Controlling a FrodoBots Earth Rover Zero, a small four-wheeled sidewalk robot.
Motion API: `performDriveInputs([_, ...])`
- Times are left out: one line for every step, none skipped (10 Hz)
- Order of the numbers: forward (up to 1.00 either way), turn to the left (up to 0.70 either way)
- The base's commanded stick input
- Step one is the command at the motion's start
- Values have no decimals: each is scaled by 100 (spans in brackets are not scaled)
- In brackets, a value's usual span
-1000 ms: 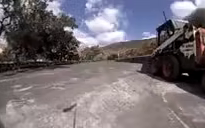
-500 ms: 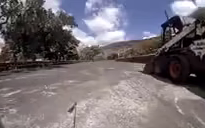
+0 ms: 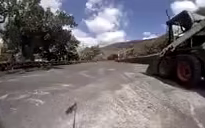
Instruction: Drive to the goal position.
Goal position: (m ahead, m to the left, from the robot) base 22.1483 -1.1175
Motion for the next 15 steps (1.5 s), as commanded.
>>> performDriveInputs([70, 0])
performDriveInputs([70, 0])
performDriveInputs([70, -35])
performDriveInputs([70, -35])
performDriveInputs([70, 0])
performDriveInputs([70, 0])
performDriveInputs([70, 0])
performDriveInputs([70, 0])
performDriveInputs([70, 0])
performDriveInputs([70, 0])
performDriveInputs([70, 0])
performDriveInputs([70, 0])
performDriveInputs([70, 0])
performDriveInputs([70, 0])
performDriveInputs([70, 0])
